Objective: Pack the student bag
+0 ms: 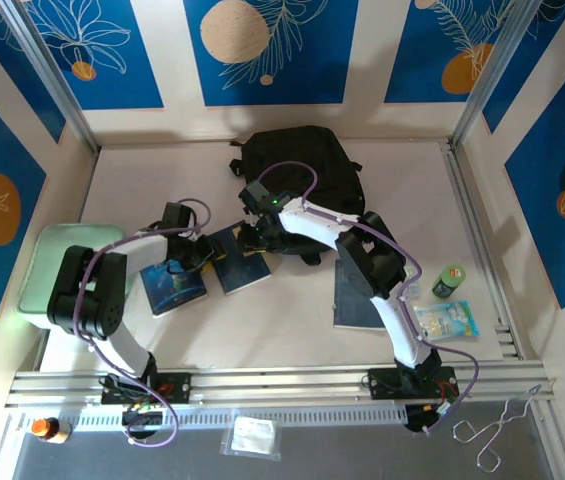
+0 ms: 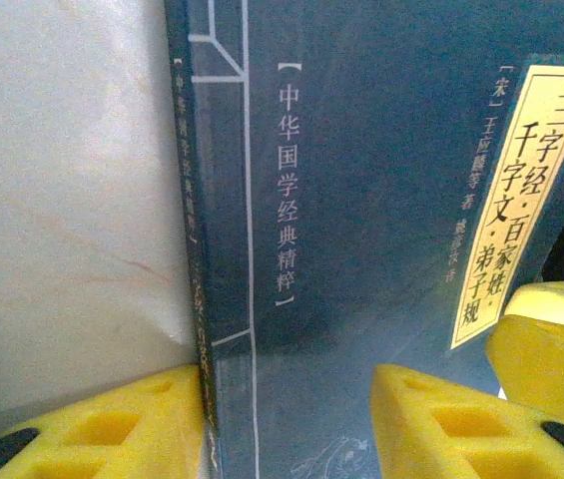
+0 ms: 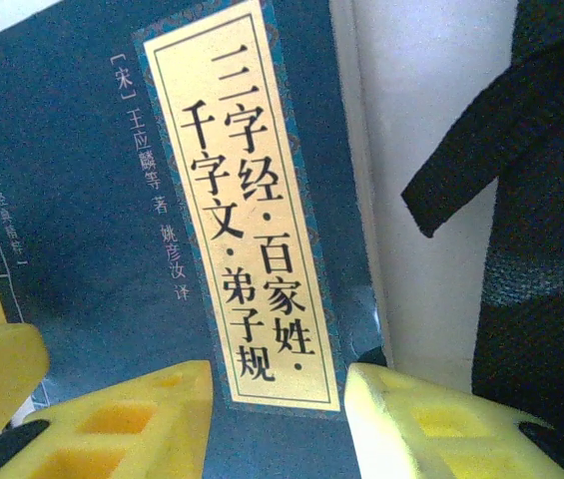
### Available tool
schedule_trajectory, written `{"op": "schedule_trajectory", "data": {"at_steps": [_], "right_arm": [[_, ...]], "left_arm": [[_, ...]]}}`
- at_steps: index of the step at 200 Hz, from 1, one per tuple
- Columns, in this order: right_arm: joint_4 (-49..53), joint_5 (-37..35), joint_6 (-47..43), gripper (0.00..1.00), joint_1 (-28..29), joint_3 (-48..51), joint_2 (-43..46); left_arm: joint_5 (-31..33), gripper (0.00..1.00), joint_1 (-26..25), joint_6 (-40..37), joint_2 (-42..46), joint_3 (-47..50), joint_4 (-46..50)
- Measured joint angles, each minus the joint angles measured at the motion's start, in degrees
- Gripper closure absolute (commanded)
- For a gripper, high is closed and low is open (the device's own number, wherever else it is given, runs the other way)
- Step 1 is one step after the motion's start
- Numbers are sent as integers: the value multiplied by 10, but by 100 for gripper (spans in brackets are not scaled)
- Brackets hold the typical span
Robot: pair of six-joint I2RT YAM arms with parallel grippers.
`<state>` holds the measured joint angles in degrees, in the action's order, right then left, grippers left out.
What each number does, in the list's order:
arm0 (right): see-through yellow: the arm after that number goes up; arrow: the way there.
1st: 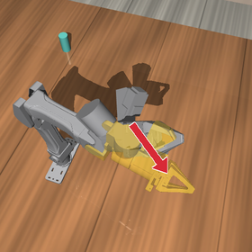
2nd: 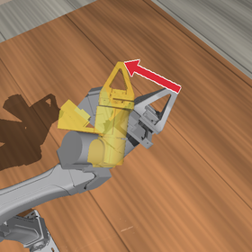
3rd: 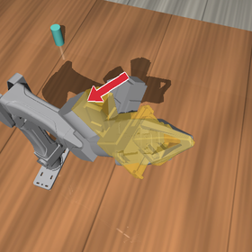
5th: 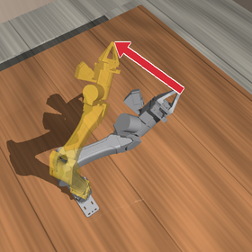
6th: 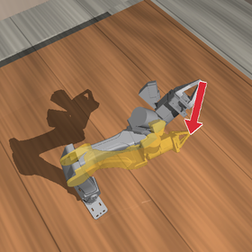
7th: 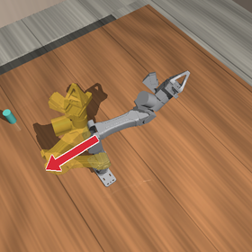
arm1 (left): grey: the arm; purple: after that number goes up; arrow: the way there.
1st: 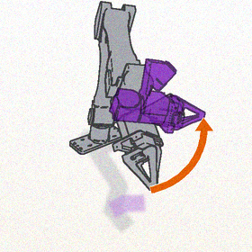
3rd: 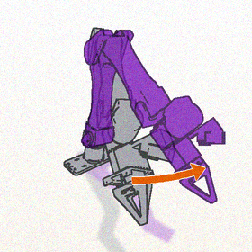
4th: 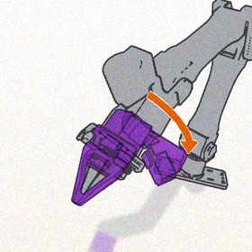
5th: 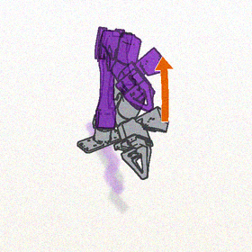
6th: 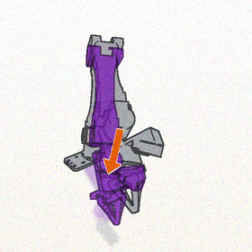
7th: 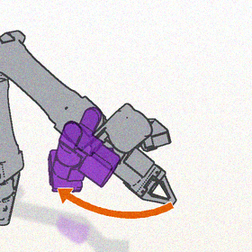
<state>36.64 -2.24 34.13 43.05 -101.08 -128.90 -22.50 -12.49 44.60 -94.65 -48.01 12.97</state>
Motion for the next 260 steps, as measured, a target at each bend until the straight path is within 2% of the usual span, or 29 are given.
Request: {"op": "schedule_trajectory", "data": {"at_steps": [66,94,131,173,197,217,239,260], "right_arm": [[2,3,13,61,-6,-1,0],[1,8,15,62,-9,-1,0],[0,10,15,62,-9,-1,0],[0,12,14,62,-9,0,0],[0,12,14,61,-9,-2,0],[0,14,12,59,-10,-2,1],[-25,27,7,52,-16,21,23],[-65,47,9,44,-26,91,96]], "left_arm": [[-46,61,0,-15,106,58,-73],[-70,66,0,-4,104,63,-116],[-84,68,0,16,72,63,-145],[-74,76,0,16,63,62,-134],[-62,86,0,16,63,59,-123],[-51,100,0,12,65,49,-105],[-25,100,0,3,80,29,-64],[13,100,2,-3,116,5,-26]]}}
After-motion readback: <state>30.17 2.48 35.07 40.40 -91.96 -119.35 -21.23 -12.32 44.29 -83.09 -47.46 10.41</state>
